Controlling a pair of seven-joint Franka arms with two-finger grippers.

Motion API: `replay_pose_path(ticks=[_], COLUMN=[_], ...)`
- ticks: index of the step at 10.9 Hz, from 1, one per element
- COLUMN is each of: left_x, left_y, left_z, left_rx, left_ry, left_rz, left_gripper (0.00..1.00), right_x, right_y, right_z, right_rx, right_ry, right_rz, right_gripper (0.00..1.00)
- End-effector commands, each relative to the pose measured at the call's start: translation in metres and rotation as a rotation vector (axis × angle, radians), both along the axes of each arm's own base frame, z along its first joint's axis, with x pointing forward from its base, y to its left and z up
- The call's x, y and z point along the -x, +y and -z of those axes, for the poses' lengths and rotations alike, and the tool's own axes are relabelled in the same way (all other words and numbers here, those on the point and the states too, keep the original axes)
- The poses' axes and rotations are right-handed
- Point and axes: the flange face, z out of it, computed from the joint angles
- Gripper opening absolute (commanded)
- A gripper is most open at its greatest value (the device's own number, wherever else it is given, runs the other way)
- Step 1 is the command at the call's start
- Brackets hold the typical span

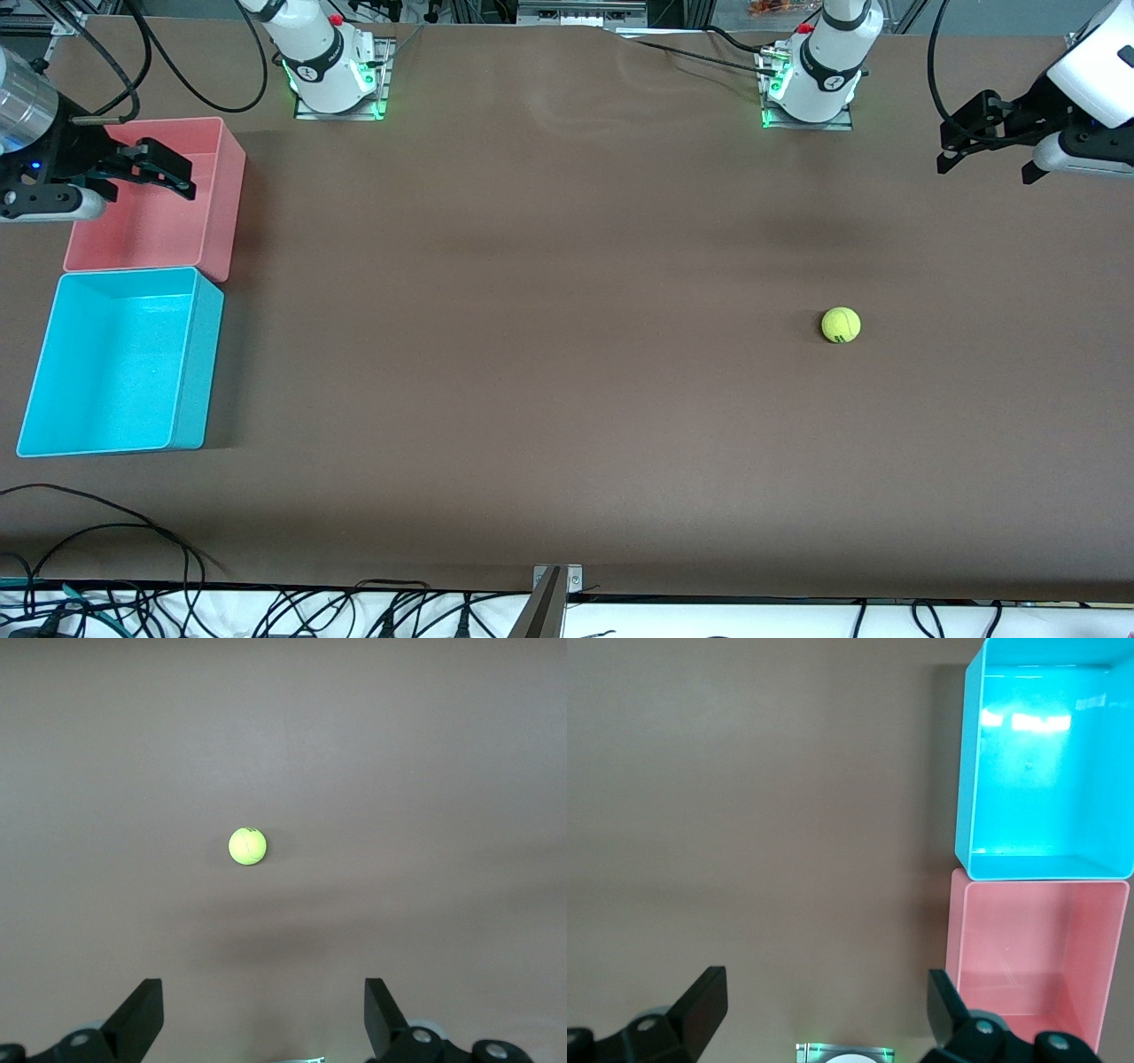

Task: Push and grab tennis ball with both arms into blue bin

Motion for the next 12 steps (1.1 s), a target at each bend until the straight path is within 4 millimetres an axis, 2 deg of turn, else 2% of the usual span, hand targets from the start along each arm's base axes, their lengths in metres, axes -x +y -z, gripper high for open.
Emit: replay_pose_path(ticks=[1,4,7,9,12], left_x=[-0.002,-0.005,-0.008,-0.012,-0.014], left_y=[0.003,0.008,0.021,0.016,0.023], left_z=[-0.007,-0.001,0.033,0.037,0.037], left_rx=[-0.022,-0.023,-0.088,-0.104,-0.1], left_ry=[0.0,0.012,0.158,0.162,0.162], left_rz=[-0.003,-0.011,-0.025,-0.015,-0.025], left_gripper=[1.0,1.0,1.0,1.0,1.0], right_x=[0.005,0.005,0.005,0.005,0.005], right_y=[0.006,0.011,0.011,0.011,0.011], right_z=[-0.008,-0.008,-0.008,-0.008,-0.007], right_rx=[-0.001,0.001,0.001,0.001,0.001], right_ry=[0.008,0.009,0.009,0.009,0.011], right_rz=[-0.014,-0.025,-0.025,-0.025,-0.025], right_gripper=[1.0,1.0,1.0,1.0,1.0])
